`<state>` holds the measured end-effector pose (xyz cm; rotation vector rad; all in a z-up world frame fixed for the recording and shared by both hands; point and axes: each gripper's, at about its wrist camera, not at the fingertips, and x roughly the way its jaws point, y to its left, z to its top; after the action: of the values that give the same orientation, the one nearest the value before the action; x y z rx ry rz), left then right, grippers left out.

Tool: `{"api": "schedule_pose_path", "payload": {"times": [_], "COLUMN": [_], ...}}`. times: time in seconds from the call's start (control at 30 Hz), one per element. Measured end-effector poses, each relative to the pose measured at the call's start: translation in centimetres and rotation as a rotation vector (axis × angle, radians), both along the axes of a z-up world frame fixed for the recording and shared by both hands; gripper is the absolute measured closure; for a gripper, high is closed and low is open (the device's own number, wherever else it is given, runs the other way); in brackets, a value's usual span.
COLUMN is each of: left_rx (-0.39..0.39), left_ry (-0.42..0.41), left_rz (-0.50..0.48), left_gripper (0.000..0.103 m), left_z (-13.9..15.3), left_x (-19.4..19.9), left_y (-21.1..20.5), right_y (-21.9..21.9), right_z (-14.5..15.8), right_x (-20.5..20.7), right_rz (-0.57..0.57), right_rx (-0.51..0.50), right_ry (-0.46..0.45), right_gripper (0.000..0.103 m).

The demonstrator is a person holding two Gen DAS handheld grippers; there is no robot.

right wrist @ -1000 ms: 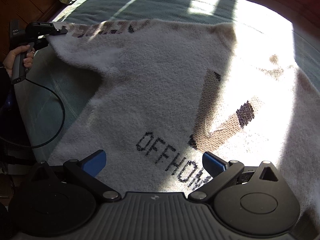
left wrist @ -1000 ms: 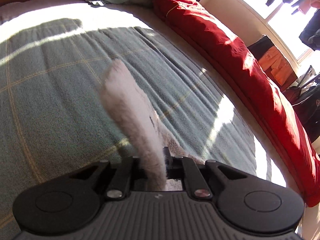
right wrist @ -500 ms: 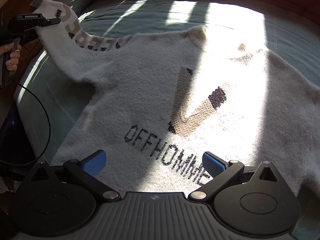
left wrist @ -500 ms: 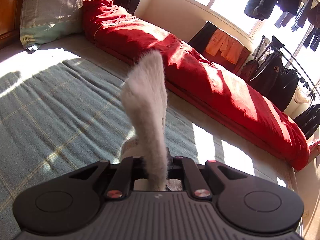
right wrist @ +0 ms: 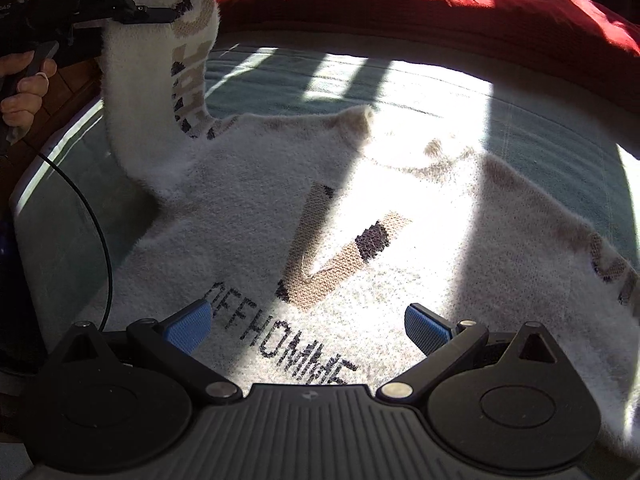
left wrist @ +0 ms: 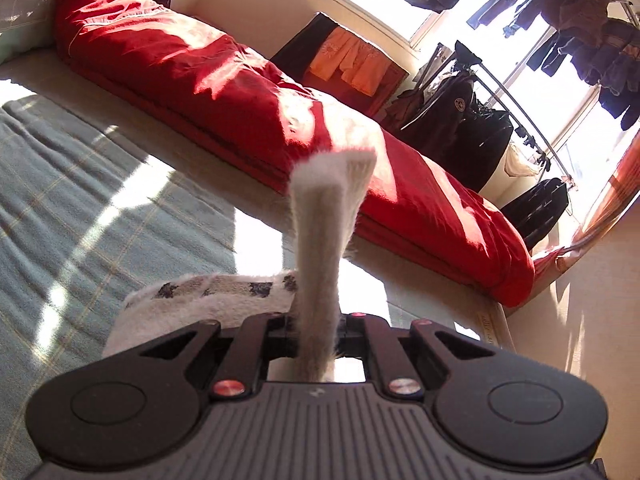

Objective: Fold clothes
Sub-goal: 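Lift the sleeve cuff up off the bedspread with the left gripper, then carry the sleeve across the sweatshirt body with the left gripper and release it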

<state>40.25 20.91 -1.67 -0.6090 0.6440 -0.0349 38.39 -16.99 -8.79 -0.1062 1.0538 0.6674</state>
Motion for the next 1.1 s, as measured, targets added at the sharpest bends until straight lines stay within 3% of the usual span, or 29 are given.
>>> {"api": "schedule_pose_path", "payload": {"times": [0.23,0.43,0.8,1.1], "left_rx": [-0.06,-0.061,-0.014,0.052], "left_ry": [-0.02,0.005,0.115,0.125], "left_rz": [-0.068,-0.145,-0.249,-0.296], "left_gripper": [0.096,0.096,0.096,0.096], "left_z": [-0.6,-2.0,-7.3,-8.8], "left_x": [1.9,3.5,5.1,5.7], "left_y": [-4.8,-9.2,-15.3,-19.0], "right_y": [-2.4,-4.6,-8.7,-10.4], "right_z": [0.0,-0.3,-1.3,-1.5], "right_x": [-0.1,-0.4,-0.2,-0.3], "right_rz": [-0.059,-0.115,-0.247,-0.308], "right_rx": [0.044,0.063,0.098,0.101], "right_ry": [0.01,0.029,0.066,0.076], "right_gripper": [0.0,0.0,0.0,0.0]}}
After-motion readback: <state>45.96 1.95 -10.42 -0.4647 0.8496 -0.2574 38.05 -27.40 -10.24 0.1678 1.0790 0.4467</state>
